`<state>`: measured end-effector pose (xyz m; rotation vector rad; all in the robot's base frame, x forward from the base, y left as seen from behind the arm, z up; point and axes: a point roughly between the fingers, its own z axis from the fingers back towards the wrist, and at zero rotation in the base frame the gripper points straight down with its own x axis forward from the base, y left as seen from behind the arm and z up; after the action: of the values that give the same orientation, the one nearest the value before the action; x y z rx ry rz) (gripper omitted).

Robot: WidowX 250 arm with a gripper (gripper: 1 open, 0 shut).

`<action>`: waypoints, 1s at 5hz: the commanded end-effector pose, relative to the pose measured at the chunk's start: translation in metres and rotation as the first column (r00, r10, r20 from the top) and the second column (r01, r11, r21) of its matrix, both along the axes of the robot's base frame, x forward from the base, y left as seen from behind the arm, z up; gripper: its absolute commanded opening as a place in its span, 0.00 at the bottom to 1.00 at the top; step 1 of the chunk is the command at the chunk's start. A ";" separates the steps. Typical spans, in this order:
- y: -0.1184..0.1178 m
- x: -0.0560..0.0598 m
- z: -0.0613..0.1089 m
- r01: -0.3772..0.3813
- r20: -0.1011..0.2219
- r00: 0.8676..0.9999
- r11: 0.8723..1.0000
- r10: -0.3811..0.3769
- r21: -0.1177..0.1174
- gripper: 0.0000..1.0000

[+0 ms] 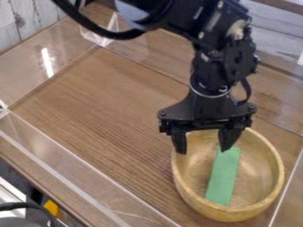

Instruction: Put the green block in the brown bowl

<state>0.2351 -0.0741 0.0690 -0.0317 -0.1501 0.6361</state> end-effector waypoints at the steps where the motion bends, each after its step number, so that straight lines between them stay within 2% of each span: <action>1: 0.003 0.002 0.005 -0.032 0.039 0.999 0.999 0.032 -0.009 1.00; 2: 0.007 0.000 -0.001 -0.067 0.034 0.997 0.998 0.067 -0.004 1.00; 4: 0.026 0.005 -0.001 -0.048 0.022 0.999 0.999 0.048 0.009 1.00; 5: 0.028 0.004 -0.009 -0.010 0.014 1.000 1.000 0.009 0.017 1.00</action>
<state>0.2369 -0.0463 0.0571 -0.0125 -0.1591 0.6396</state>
